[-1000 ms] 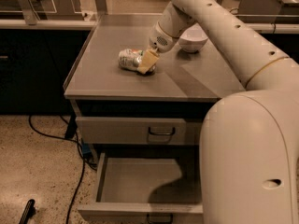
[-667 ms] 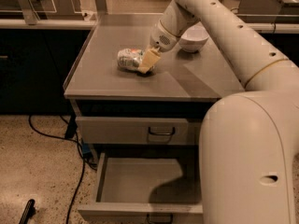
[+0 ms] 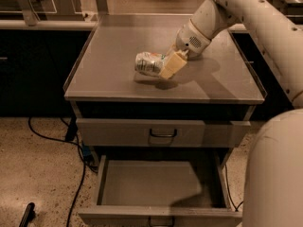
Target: Place 7up can into middle drawer
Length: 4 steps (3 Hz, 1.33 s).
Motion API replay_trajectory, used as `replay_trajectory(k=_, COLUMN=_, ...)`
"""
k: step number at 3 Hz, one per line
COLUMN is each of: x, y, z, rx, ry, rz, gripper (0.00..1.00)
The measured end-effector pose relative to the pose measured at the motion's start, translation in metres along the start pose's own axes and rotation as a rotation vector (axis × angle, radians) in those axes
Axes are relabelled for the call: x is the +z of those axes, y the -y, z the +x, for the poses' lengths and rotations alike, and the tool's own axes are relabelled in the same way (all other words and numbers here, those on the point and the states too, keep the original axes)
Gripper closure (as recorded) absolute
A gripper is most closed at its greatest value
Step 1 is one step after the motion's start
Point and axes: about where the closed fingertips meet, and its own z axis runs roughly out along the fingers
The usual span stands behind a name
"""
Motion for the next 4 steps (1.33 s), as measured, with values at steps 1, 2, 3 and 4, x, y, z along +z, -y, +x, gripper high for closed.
replay_trajectory(k=1, x=-0.019, y=-0.047, z=0.024, rx=0.089, ry=0.016, rz=-0.013, gripper=1.0)
replay_trajectory(k=2, x=-0.034, y=-0.094, z=0.037, rx=0.149, ry=0.07, rz=0.018, gripper=1.0)
replay_trajectory(k=3, x=-0.022, y=-0.104, z=0.057, rx=0.181, ry=0.049, rz=-0.003, gripper=1.0)
replay_trajectory(k=4, x=-0.022, y=-0.104, z=0.057, rx=0.181, ry=0.049, rz=-0.004, gripper=1.0)
